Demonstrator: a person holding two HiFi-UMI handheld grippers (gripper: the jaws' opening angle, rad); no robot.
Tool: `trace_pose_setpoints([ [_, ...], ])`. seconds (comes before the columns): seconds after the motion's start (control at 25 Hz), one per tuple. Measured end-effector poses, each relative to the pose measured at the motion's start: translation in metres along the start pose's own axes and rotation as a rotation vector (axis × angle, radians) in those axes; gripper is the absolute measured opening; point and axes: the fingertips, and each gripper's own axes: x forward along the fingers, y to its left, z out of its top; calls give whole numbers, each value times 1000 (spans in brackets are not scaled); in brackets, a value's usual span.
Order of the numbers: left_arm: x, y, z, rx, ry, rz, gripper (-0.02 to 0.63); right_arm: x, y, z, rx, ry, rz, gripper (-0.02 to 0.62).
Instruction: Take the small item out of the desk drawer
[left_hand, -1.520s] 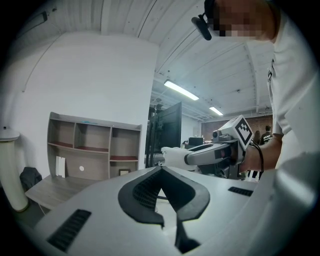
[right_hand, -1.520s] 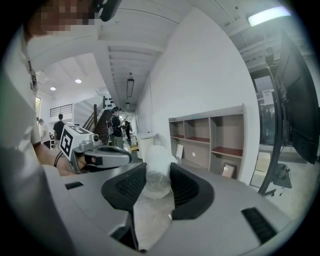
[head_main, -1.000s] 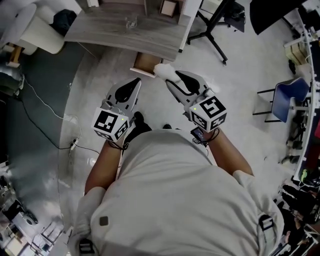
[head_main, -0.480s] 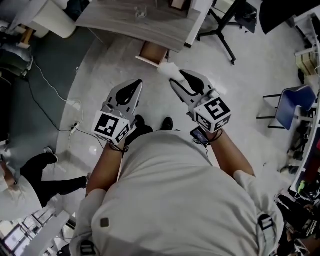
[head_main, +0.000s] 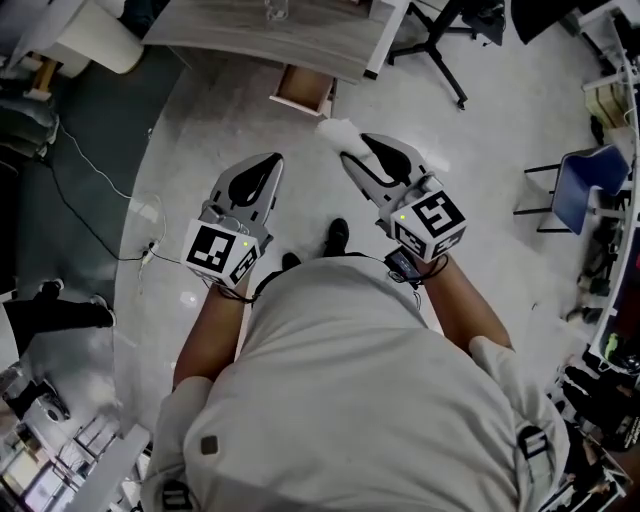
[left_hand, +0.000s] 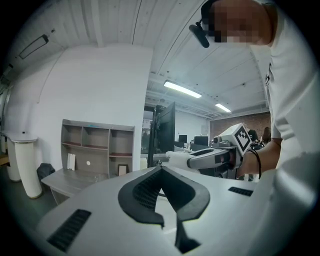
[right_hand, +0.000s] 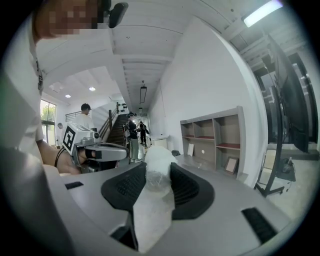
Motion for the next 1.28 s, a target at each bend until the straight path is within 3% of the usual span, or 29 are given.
trace_pose_setpoints([
  [0.48, -100, -3, -9, 17, -13, -71, 15, -7, 99, -6, -4, -29, -72, 160],
  [0.92, -184, -5, -21, 25, -39, -80, 15, -7, 186, -21, -25, -52, -96, 160],
  [1.28, -216, -8, -27, 23, -51, -83, 15, -13, 223, -21, -53, -76, -87, 160],
])
